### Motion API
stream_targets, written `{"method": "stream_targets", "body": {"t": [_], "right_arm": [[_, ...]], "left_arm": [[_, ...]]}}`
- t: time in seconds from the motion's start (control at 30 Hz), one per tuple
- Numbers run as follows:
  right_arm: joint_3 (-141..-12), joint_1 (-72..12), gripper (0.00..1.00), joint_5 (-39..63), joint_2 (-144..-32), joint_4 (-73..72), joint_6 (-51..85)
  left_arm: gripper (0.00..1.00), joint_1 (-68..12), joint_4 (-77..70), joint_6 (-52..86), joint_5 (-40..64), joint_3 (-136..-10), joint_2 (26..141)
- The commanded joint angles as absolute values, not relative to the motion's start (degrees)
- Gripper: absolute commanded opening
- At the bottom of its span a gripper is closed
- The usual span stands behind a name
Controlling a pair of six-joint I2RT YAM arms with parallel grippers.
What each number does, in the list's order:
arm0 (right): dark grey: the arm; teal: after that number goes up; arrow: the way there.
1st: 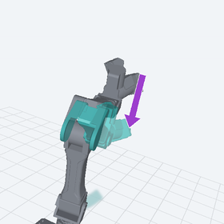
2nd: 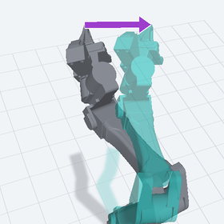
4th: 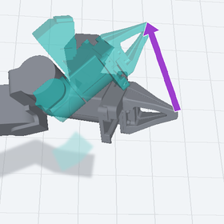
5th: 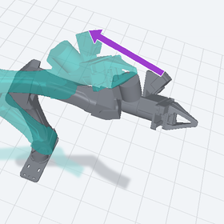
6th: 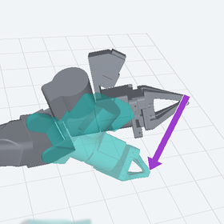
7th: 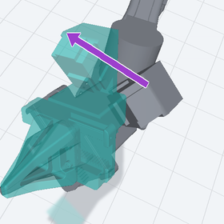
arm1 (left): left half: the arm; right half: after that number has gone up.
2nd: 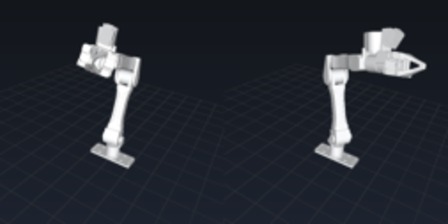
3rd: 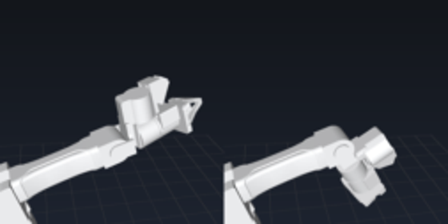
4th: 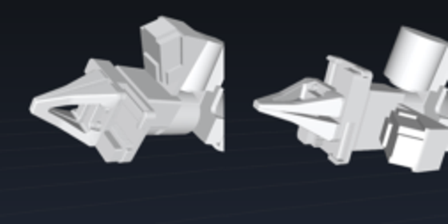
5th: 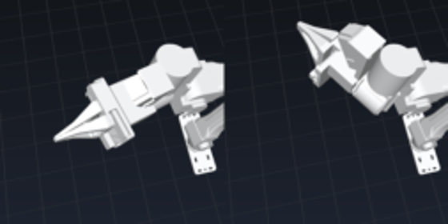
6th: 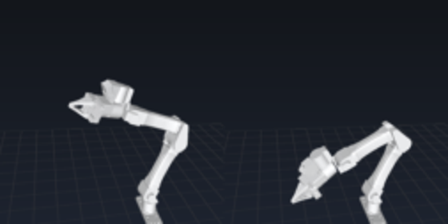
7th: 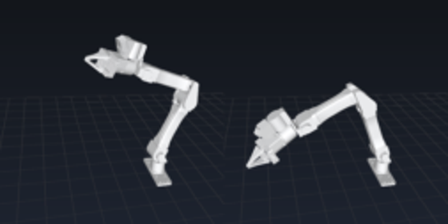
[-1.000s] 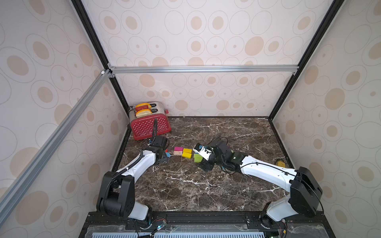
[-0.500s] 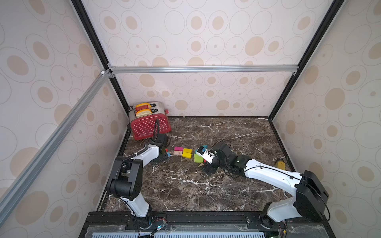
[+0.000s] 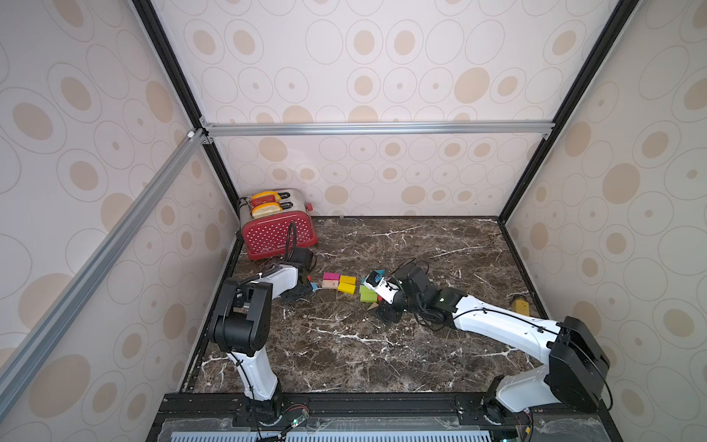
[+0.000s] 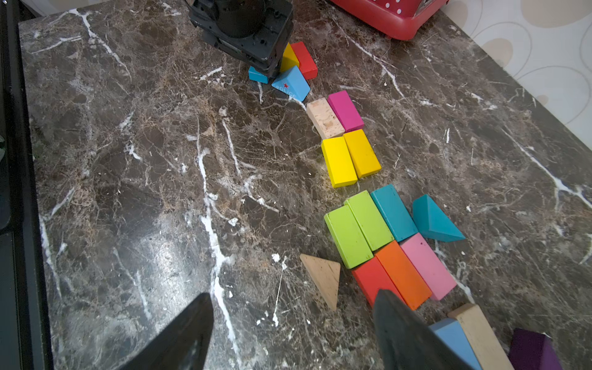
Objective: Assemble a piece of candy with building blocks
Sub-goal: Pick up the building block from the center of the board, then assemble the building block at the center of the board.
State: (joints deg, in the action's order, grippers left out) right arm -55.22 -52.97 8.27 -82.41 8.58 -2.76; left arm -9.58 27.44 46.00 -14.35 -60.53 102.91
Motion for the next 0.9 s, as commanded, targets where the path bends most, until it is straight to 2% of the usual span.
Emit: {"method": "stream_targets", "body": {"t": [0.0, 0.17, 0.3, 0.6, 0.73, 0.87], "right_arm": [[-54.8, -53.2, 0.82, 8.6, -83.5, 8.7, -2.1], [-54.6, -53.3, 0.82, 8.1, -83.6, 9.1, -2.2], [-54.5, -53.2, 0.82, 8.1, -83.3, 8.7, -2.2], [-53.4, -53.2, 0.81, 7.0, -82.2, 7.2, -0.6], [-52.8, -53.2, 0.81, 4.8, -80.2, 7.5, 0.3], [-50.6, -53.0, 0.81, 1.1, -76.5, 7.1, 0.8]], "left_arm": [[0.51, -9.0, 27.3, 45.9, -15.7, -60.9, 103.8], [0.33, -9.0, 26.9, 45.6, -16.1, -59.8, 103.3], [0.28, -9.0, 27.1, 45.8, -16.0, -57.3, 100.4], [0.26, -9.9, 26.9, 47.6, -10.2, -47.9, 83.9], [0.27, -16.4, 28.4, 51.8, -10.8, -47.0, 77.8], [0.29, -20.5, 28.2, 57.8, -9.2, -46.8, 76.6]]}}
